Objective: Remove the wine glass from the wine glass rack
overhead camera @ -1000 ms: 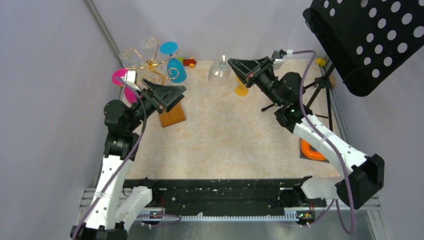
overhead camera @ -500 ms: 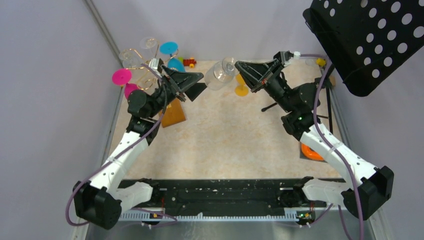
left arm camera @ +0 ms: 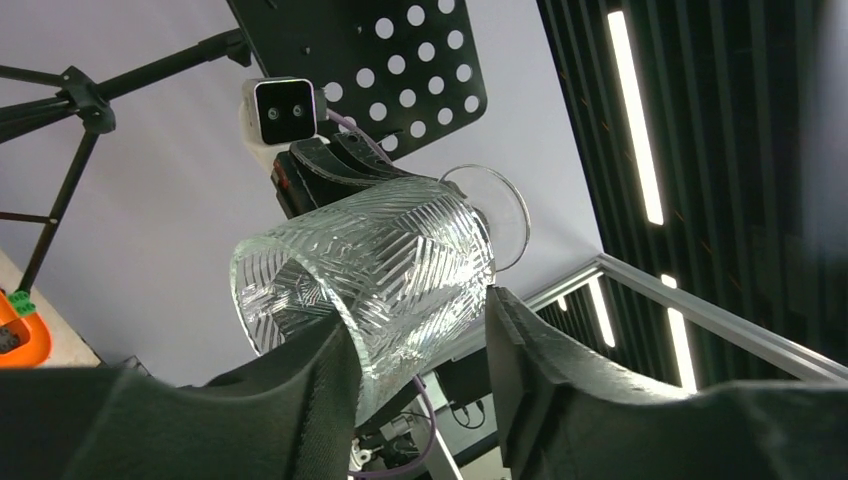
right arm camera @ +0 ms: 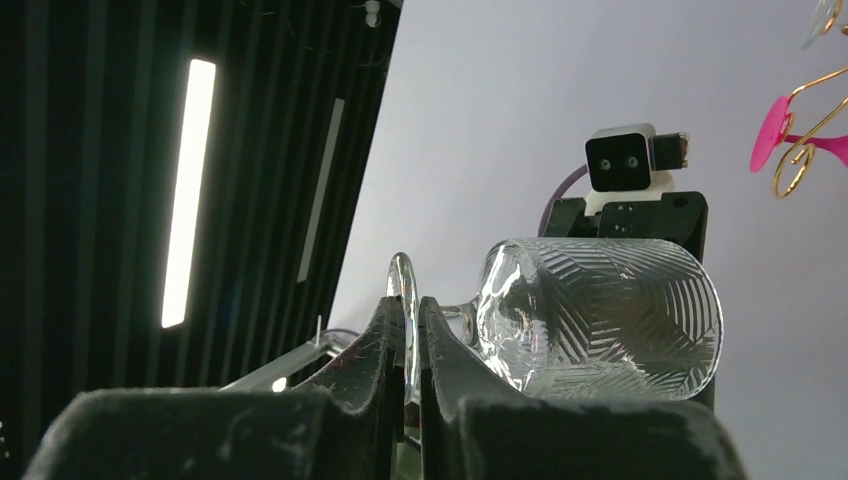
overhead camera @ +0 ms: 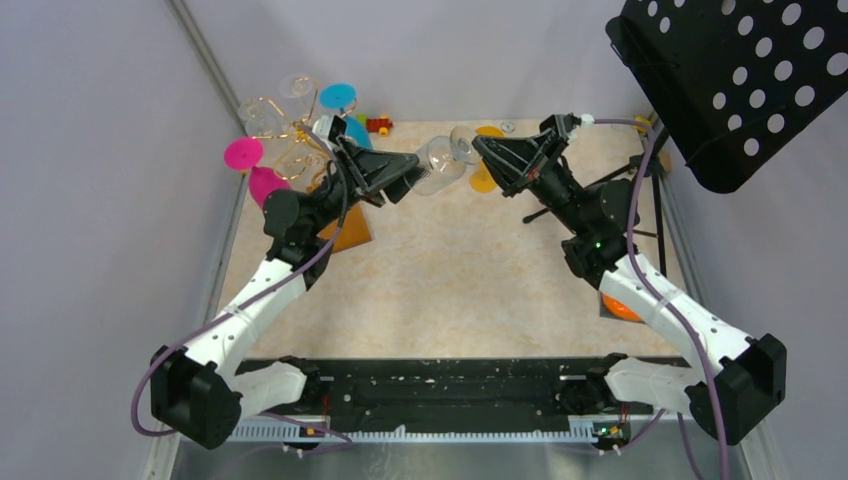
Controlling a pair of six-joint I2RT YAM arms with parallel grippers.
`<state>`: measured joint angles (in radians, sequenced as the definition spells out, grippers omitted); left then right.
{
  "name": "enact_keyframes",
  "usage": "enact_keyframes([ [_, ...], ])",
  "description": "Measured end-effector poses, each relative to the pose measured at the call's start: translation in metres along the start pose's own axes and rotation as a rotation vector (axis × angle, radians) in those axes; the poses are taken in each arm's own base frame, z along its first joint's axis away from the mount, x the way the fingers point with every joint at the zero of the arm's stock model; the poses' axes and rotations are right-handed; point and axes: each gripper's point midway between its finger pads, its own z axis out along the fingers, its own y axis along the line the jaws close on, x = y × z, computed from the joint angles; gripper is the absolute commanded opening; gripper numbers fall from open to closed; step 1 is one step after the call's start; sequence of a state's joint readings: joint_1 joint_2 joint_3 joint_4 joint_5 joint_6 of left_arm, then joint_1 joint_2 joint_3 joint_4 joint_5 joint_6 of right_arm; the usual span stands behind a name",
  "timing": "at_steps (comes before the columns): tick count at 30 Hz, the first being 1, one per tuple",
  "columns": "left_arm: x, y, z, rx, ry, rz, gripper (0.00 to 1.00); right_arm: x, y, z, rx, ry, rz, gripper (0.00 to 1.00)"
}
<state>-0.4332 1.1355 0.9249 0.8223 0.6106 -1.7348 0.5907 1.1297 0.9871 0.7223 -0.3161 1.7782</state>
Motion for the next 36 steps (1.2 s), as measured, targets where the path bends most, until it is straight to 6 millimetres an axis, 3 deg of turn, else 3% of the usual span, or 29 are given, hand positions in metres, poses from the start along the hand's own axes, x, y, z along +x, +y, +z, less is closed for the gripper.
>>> enact_keyframes([
  [4,0.001,-0.003,-0.001,0.015,0.003,-0.004,0.33,0.001,0.001,-0.003,-0.020,0.002,0.017,0.00],
  [10,0.005,-0.027,-0.003,0.115,0.016,0.002,0.01,-0.002,-0.003,-0.008,-0.036,-0.011,0.056,0.00],
  [13,0.008,-0.036,-0.003,0.170,0.036,0.000,0.00,-0.002,-0.003,-0.008,-0.047,-0.008,0.068,0.00],
  [16,0.006,-0.033,-0.001,0.192,0.046,-0.020,0.00,-0.003,-0.002,-0.009,-0.061,-0.013,0.069,0.00],
  [20,0.005,-0.030,0.000,0.189,0.046,-0.015,0.00,-0.007,-0.007,-0.010,-0.060,-0.030,0.074,0.37],
  [22,0.006,-0.027,0.000,0.171,0.045,0.023,0.00,-0.008,-0.009,-0.010,-0.055,-0.033,0.054,0.62],
  [24,0.006,-0.022,0.001,0.137,0.040,0.060,0.00,-0.008,-0.013,-0.010,-0.045,-0.036,0.030,0.72],
  [29,0.003,-0.008,0.006,-0.042,0.024,0.203,0.00,-0.014,-0.036,-0.013,0.038,-0.070,-0.090,0.79],
  [36,-0.016,-0.018,-0.001,-0.300,-0.024,0.554,0.00,-0.031,-0.068,-0.026,0.207,-0.150,-0.270,0.78],
])
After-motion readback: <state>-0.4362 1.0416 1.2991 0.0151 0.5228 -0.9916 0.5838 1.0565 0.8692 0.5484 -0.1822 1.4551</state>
